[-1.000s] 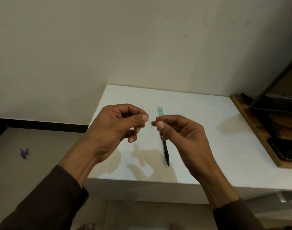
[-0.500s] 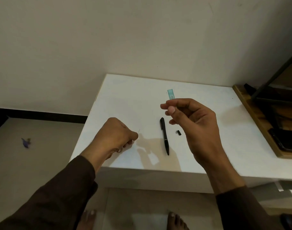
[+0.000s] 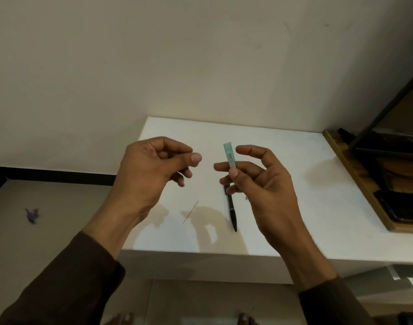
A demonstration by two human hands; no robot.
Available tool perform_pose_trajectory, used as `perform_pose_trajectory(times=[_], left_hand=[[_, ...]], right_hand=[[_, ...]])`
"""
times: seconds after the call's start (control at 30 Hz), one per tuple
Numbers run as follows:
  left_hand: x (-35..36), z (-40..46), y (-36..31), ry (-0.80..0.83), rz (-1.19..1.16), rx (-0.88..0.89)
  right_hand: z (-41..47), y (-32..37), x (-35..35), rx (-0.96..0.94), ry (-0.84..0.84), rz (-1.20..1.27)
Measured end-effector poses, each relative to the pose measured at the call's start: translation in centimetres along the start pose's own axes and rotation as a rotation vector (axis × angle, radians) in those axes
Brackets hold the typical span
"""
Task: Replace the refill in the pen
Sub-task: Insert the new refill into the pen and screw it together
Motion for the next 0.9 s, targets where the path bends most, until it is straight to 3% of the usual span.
perform_pose_trajectory(times=[0.13, 0.3, 0.9], left_hand=[[0.8, -0.5, -2.3, 0.019, -0.152, 0.124], [1.5, -0.7, -2.6, 0.063, -0.241, 0.115], [1.8, -0.6, -2.2, 0.075, -0.179, 0.105]], right_hand=[[-0.1, 0.2, 0.5, -0.013, 0.020, -0.013], [-0.1, 0.3, 1.6, -0.013, 0.043, -0.039], [0.0, 0.8, 1.6, -0.017, 0.022, -0.037]])
Point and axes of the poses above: each hand's wrist, its own z-axis towards the middle knuckle, its own x-axis out of the palm, y = z × x, the point moved 8 cm from there along z, towards the middle knuckle, and after that the axes turned 12 degrees about y, right-handed, at the moved point
